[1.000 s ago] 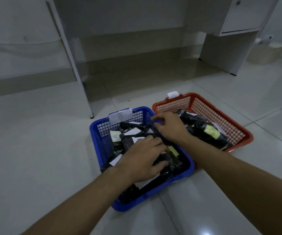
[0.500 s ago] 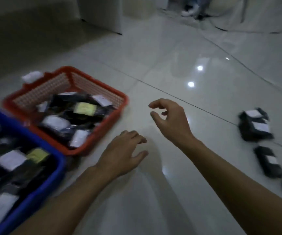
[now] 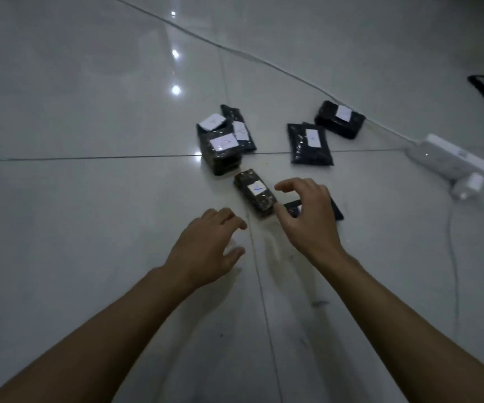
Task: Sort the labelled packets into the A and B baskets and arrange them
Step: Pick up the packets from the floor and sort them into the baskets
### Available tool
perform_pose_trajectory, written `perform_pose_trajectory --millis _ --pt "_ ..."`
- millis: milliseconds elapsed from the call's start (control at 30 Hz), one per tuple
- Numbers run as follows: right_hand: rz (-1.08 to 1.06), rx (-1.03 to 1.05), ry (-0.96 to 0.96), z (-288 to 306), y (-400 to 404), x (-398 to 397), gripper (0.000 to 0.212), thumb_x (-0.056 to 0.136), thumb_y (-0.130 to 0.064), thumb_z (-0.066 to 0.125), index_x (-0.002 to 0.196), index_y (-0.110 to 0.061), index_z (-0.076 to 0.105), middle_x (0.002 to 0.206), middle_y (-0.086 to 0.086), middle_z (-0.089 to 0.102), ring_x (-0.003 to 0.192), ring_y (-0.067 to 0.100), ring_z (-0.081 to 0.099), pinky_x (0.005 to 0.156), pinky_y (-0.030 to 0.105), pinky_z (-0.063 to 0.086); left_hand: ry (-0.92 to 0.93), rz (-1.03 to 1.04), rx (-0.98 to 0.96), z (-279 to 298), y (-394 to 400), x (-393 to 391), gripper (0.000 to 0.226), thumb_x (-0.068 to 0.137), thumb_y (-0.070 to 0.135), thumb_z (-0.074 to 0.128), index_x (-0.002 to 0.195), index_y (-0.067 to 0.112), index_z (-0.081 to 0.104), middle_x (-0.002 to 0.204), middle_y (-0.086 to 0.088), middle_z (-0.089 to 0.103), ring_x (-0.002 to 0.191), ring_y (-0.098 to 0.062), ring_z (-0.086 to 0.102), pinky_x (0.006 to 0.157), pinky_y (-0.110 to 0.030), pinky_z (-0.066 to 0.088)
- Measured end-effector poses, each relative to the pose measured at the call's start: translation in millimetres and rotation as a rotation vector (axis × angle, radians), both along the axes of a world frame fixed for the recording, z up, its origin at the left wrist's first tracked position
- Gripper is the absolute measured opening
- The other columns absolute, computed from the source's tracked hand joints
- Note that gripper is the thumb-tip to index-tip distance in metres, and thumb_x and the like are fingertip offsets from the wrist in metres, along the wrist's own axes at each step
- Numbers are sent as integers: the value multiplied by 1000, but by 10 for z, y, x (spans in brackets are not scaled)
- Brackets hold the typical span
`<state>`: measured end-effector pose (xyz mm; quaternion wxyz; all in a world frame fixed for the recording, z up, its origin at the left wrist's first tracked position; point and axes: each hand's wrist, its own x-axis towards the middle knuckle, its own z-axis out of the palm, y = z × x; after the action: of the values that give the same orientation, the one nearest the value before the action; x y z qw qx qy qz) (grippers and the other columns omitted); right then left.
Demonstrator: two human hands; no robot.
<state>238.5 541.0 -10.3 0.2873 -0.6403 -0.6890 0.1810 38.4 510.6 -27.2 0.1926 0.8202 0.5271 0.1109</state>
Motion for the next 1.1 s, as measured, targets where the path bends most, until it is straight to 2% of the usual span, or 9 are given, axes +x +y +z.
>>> perform_pose_trajectory --millis 100,167,300,433,533,667,833,967,1100 --pt "-100 -54 -60 -120 -23 393 48 76 -5 61 120 -26 59 116 -9 56 108 14 41 87 26 36 122 -55 80 -38 441 228 52 78 13 71 128 14 56 130 -8 54 114 -33 50 87 -45 48" --pt "-136 -123 -143 -174 2 592 60 70 -4 58 126 -26 55 122 -6 53 113 20 40 91 33 38 196 -82 132 -45 715 354 65 72 2 70 133 12 51 135 -9 51 119 -35 47 90 -44 46" --pt "-105 -274 -298 -208 135 769 81 68 -2 60 142 -26 39 140 -5 41 129 23 29 98 36 33 413 -164 72 -82 1145 529 85 80 7 64 151 22 20 155 1 23 139 -26 22 102 -40 33" --pt "30 -423 -395 -229 342 797 98 71 -3 65 154 -29 21 161 -7 16 147 21 6 113 42 22 487 -224 14 -167 1301 556 74 84 16 62 149 26 27 151 3 32 141 -24 19 107 -41 26" --pt "124 -499 -459 -279 460 774 95 75 -10 70 153 -33 23 164 -8 11 151 22 -3 118 44 12 453 -209 60 -209 1308 452 61 84 26 65 140 31 41 139 6 44 135 -21 27 105 -41 22" --pt "143 -441 -431 -276 486 634 76 74 -21 72 140 -33 37 148 -8 36 148 22 10 120 52 5 291 -117 56 -155 1197 178 56 83 45 68 132 33 46 131 8 51 126 -18 39 105 -40 20" --pt "141 -251 -409 -118 430 192 80 69 -32 78 139 -29 40 133 -3 47 127 21 36 106 43 29 51 91 82 40 858 -346 49 74 42 78 110 28 47 107 9 59 103 -16 51 95 -37 27" --pt "214 -97 -369 12 342 -312 80 70 -35 76 141 -28 40 132 -3 47 123 21 37 91 34 26 47 170 164 148 509 -896 46 71 40 80 104 26 52 101 9 59 95 -15 49 84 -31 27" --pt "310 -31 -340 84 224 -945 83 71 -38 78 143 -25 40 133 1 47 121 22 36 89 33 27 68 287 195 321 59 -1464 45 71 39 81 104 26 52 97 11 56 88 -12 45 80 -31 28"
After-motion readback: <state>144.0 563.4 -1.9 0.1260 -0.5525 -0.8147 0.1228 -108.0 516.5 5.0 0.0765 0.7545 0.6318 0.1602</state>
